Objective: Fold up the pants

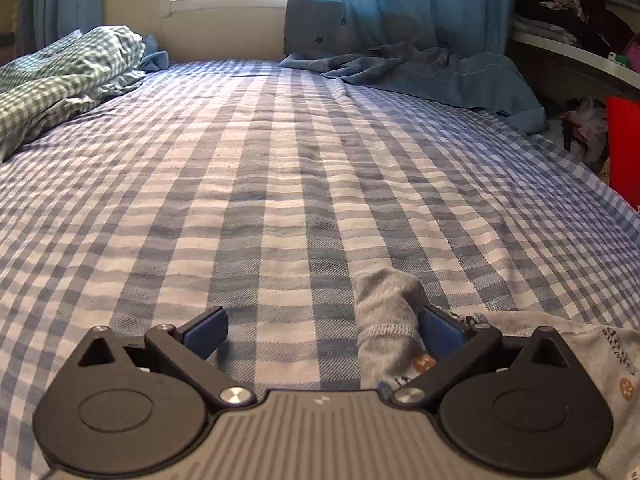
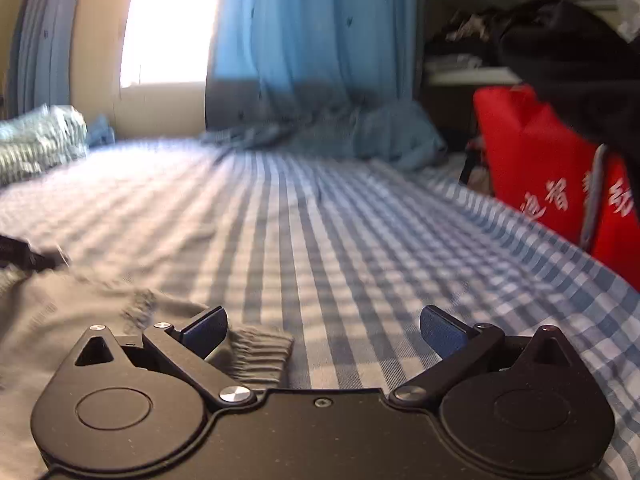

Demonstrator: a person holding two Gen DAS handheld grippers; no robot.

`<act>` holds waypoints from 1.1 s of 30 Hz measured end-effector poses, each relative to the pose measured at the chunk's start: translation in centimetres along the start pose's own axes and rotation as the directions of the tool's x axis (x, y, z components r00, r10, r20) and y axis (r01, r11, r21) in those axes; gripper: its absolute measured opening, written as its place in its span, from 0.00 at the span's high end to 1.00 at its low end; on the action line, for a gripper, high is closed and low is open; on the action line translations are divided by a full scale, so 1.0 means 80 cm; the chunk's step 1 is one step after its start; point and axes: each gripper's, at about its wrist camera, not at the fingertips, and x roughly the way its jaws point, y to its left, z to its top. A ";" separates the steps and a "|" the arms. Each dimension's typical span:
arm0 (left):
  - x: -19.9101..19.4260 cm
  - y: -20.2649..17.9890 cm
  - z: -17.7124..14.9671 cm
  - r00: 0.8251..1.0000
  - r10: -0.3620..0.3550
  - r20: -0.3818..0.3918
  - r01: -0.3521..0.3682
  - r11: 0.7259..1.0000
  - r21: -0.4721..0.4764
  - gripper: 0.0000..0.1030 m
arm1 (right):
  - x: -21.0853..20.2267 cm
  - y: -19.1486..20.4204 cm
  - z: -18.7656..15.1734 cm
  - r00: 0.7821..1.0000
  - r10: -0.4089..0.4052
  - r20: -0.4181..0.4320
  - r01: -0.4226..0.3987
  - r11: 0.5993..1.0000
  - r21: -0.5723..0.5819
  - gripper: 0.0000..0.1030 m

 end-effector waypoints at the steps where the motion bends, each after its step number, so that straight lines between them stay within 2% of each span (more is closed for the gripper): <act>1: -0.011 0.003 -0.001 1.000 -0.007 0.000 0.007 1.000 -0.019 0.00 | -0.016 0.001 0.000 0.999 0.018 0.034 -0.018 1.000 0.012 0.01; 3: -0.033 0.008 -0.008 0.999 -0.041 0.006 0.042 0.998 -0.042 0.00 | -0.046 0.007 0.000 0.995 0.069 0.075 -0.070 0.998 0.007 0.01; 6: -0.064 0.009 -0.029 0.997 -0.082 0.002 0.082 0.995 -0.049 0.00 | -0.071 0.020 -0.008 0.993 0.100 0.068 -0.098 0.995 -0.032 0.01; 9: -0.087 0.007 -0.059 0.994 -0.107 -0.004 0.107 0.994 -0.009 0.00 | -0.081 0.029 -0.025 0.995 0.101 0.019 -0.100 0.994 -0.049 0.01; 12: -0.094 0.002 -0.092 0.995 -0.092 -0.029 0.094 0.994 0.053 0.01 | -0.083 0.029 -0.046 0.997 0.060 -0.049 -0.060 0.998 -0.012 0.01; 14: -0.104 0.000 -0.114 0.996 -0.083 0.034 0.080 0.994 0.076 0.01 | -0.084 0.025 -0.060 0.995 0.042 -0.091 -0.041 0.999 0.018 0.01; 17: -0.114 0.001 -0.121 0.996 -0.079 0.046 0.076 0.995 0.062 0.01 | -0.089 0.015 -0.071 0.991 0.077 -0.114 -0.066 0.993 0.097 0.01; 21: -0.120 0.000 -0.114 0.996 -0.090 0.028 0.088 0.995 0.054 0.00 | -0.092 0.000 -0.053 0.980 0.166 -0.112 -0.151 0.979 0.134 0.01; 23: -0.123 -0.003 -0.110 0.991 -0.131 0.025 0.130 0.990 0.047 0.00 | -0.085 -0.014 -0.041 0.962 0.243 -0.124 -0.217 0.958 0.187 0.01; 24: -0.123 -0.004 -0.108 0.987 -0.160 0.026 0.159 0.987 0.039 0.00 | -0.077 -0.021 -0.036 0.945 0.293 -0.147 -0.256 0.939 0.229 0.01; 27: -0.113 -0.005 -0.099 0.954 -0.299 0.017 0.299 0.954 -0.010 0.00 | -0.053 -0.040 -0.032 0.900 0.389 -0.197 -0.299 0.879 0.372 0.01; 28: -0.106 -0.005 -0.096 0.947 -0.322 -0.001 0.322 0.946 -0.037 0.00 | -0.046 -0.045 -0.033 0.887 0.410 -0.211 -0.299 0.860 0.414 0.00; 30: -0.093 -0.006 -0.094 0.947 -0.319 -0.038 0.314 0.945 -0.086 0.00 | -0.046 -0.052 -0.033 0.881 0.432 -0.190 -0.312 0.835 0.454 0.00; 33: -0.091 -0.008 -0.095 0.949 -0.314 -0.019 0.311 0.947 -0.078 0.00 | -0.052 -0.059 -0.038 0.850 0.502 -0.157 -0.354 0.766 0.536 0.00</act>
